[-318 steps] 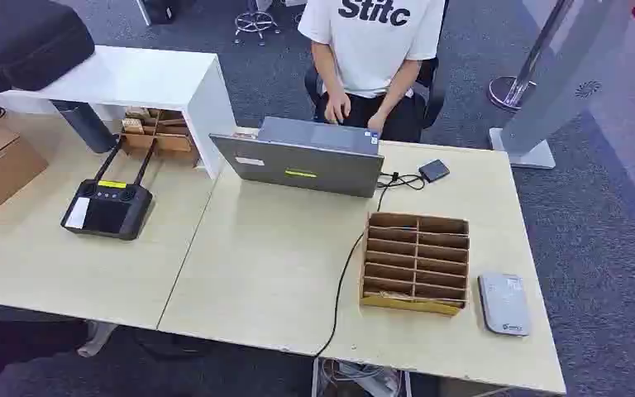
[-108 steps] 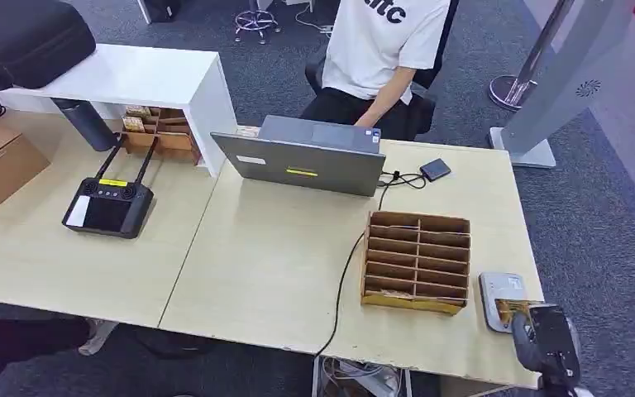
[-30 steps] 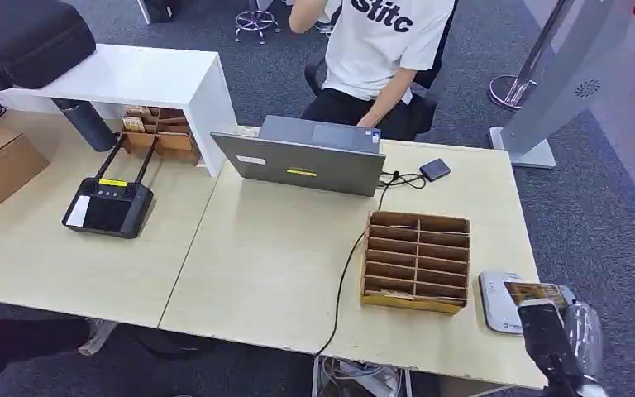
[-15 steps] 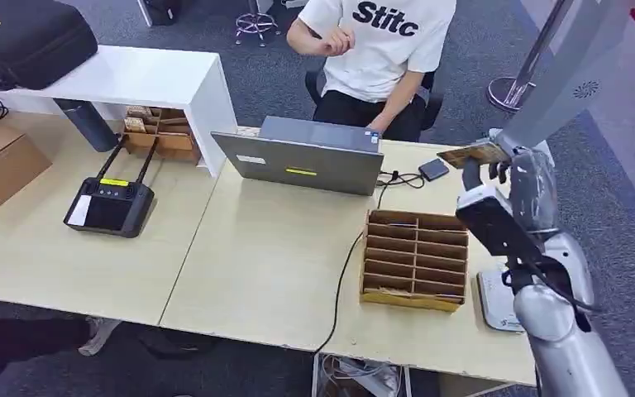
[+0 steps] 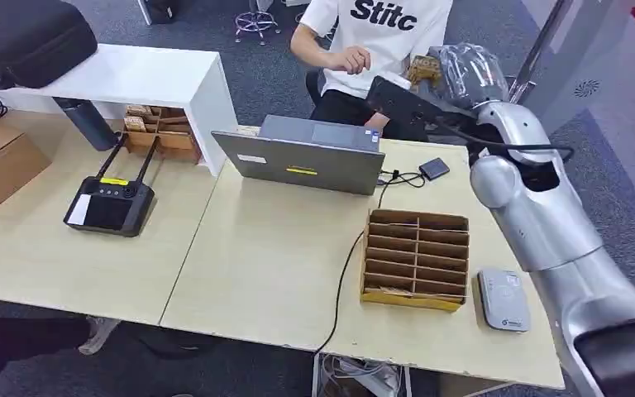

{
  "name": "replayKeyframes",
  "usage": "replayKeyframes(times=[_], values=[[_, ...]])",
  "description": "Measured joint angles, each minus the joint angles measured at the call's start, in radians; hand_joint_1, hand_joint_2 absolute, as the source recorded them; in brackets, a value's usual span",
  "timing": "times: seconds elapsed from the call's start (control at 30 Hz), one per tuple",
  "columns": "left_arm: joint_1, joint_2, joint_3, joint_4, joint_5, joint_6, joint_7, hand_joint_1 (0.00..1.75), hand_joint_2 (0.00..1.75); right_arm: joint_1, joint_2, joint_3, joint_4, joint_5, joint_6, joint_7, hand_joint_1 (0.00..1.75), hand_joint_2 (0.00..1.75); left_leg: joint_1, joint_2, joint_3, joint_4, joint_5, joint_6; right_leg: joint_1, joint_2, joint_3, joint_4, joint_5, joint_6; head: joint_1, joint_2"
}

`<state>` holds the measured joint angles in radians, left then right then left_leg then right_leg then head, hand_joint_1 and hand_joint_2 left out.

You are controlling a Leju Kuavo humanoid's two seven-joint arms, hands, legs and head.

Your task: Pass the card to the sensor for recognition and then transmit it.

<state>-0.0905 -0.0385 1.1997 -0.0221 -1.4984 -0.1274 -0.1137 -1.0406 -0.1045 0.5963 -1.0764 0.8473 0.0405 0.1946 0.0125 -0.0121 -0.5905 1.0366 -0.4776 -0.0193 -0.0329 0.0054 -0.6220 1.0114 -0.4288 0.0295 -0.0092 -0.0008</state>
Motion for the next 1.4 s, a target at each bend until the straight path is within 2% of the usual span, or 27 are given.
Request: replayKeyframes(times=[0.13,0.33,1.33,1.37,1.4], values=[[0.000,-0.006,0.000,0.000,0.000,0.002,0.008,0.00,1.75,-0.020,0.035,0.021,0.101,-0.003,0.006,0.002,1.75,1.75,0.000,-0.001,0.000,0.000,0.000,0.000,0.000,-0.001,0.000,0.000,0.000,0.000,0.000,0.000],[0.001,-0.011,0.000,0.000,0.000,0.010,0.008,0.00,1.75,-0.026,0.048,0.038,0.162,-0.005,0.007,0.002,1.75,1.75,0.000,0.000,0.000,0.000,0.000,0.000,0.000,-0.001,0.000,0.000,0.000,0.000,0.000,0.000],[-0.001,-0.015,0.000,0.000,0.000,0.002,0.008,0.00,1.75,-0.031,0.054,0.045,0.218,-0.005,0.006,0.003,1.75,1.75,0.000,-0.001,0.000,0.000,0.000,0.000,0.000,-0.001,0.000,0.000,0.000,0.000,0.000,0.000],[-0.001,-0.015,0.000,0.000,-0.001,0.002,0.007,0.00,1.75,-0.031,0.055,0.045,0.219,-0.005,0.006,0.003,0.00,1.75,0.000,-0.001,0.000,0.000,0.000,0.000,0.000,-0.001,0.000,0.000,0.000,0.000,0.000,0.000],[-0.001,-0.015,0.000,0.000,0.000,0.002,0.007,0.00,1.75,-0.031,0.055,0.045,0.219,-0.005,0.006,0.003,0.00,1.75,0.000,-0.001,0.000,0.000,0.000,0.000,0.000,-0.001,-0.001,0.000,0.000,0.000,0.000,0.000]])
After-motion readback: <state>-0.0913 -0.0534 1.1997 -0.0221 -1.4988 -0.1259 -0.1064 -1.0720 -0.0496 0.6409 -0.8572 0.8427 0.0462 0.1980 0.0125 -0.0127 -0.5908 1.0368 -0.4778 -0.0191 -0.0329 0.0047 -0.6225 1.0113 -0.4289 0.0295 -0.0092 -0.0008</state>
